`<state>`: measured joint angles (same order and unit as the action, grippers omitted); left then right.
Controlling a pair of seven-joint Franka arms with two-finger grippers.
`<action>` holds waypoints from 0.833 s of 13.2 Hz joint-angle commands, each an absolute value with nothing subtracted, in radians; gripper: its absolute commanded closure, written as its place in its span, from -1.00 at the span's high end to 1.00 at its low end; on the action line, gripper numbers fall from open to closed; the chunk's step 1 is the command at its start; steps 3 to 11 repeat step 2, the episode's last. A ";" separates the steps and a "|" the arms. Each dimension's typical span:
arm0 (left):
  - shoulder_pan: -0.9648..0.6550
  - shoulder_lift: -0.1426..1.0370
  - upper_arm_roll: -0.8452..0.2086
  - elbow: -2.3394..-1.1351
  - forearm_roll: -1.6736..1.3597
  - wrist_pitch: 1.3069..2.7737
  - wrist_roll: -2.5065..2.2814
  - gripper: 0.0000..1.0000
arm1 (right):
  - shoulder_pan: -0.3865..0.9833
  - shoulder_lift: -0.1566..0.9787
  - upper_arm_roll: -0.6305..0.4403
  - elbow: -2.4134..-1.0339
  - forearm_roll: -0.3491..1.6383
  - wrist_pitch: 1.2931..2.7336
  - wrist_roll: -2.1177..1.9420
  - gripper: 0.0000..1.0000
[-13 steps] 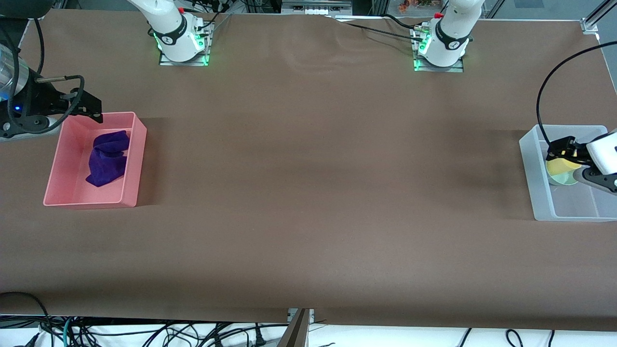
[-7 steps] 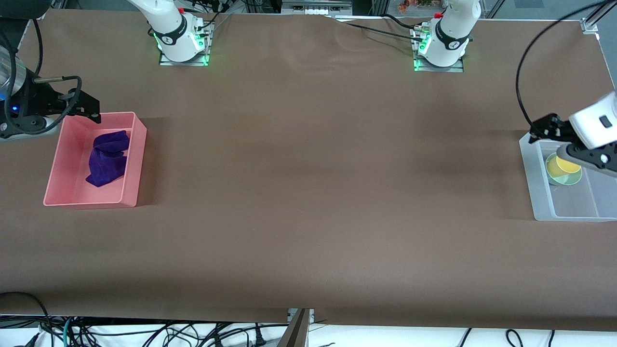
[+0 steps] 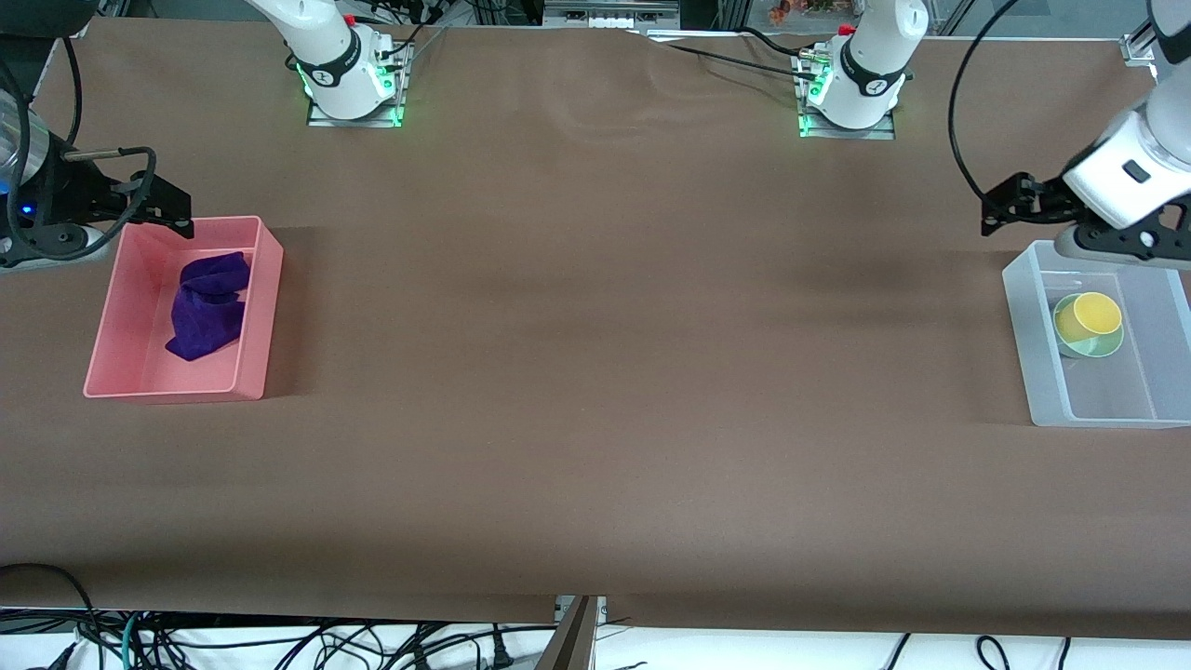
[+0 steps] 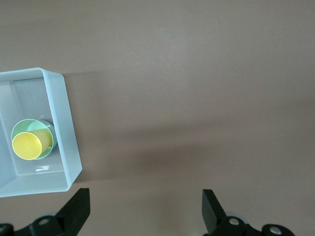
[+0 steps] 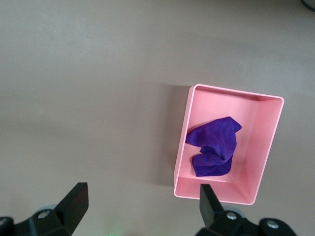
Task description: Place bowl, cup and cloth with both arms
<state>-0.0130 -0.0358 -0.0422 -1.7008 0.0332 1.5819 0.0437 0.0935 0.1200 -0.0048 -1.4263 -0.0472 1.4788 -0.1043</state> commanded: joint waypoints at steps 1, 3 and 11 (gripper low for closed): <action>-0.029 -0.069 -0.014 -1.735 0.012 1.608 0.032 1.00 | 0.089 0.114 -0.002 -1.427 -0.054 1.480 -0.092 1.00; -0.031 -0.069 -0.014 -1.733 0.012 1.608 0.029 1.00 | 0.089 0.115 -0.002 -1.427 -0.054 1.480 -0.092 1.00; -0.031 -0.069 -0.014 -1.733 0.012 1.608 0.029 1.00 | 0.089 0.115 -0.002 -1.427 -0.054 1.480 -0.092 1.00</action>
